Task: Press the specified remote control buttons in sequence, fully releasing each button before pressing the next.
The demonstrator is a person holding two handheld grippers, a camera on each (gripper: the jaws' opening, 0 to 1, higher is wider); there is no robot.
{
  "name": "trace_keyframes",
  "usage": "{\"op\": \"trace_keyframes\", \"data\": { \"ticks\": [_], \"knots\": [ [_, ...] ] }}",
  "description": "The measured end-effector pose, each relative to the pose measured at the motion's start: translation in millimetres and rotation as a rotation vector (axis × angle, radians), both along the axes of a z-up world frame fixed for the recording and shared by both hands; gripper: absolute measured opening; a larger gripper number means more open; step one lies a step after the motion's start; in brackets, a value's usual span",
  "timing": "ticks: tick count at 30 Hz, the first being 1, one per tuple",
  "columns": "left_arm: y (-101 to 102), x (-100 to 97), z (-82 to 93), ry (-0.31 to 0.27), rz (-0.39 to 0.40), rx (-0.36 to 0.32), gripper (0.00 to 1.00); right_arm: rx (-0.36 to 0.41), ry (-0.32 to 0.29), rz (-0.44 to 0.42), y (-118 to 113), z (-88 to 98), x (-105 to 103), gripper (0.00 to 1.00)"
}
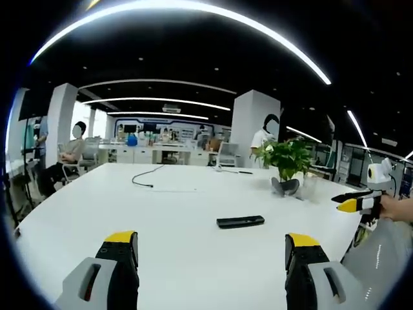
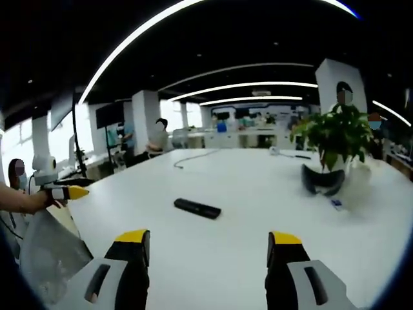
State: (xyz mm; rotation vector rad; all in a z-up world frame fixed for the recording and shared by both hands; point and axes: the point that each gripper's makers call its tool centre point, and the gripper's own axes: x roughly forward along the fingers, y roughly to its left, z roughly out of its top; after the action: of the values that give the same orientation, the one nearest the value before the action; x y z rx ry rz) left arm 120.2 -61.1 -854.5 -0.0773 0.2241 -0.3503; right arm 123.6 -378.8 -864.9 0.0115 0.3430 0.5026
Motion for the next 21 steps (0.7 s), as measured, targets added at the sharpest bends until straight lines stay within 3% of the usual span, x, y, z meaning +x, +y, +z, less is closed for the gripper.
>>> {"op": "trace_keyframes", "data": {
  "ticks": [21],
  "knots": [
    [-6.0, -2.8, -2.7, 0.011, -0.019, 0.01, 0.98, 0.03, -0.016, -0.002, -0.2, 4.9, 0.4, 0.71]
  ]
}}
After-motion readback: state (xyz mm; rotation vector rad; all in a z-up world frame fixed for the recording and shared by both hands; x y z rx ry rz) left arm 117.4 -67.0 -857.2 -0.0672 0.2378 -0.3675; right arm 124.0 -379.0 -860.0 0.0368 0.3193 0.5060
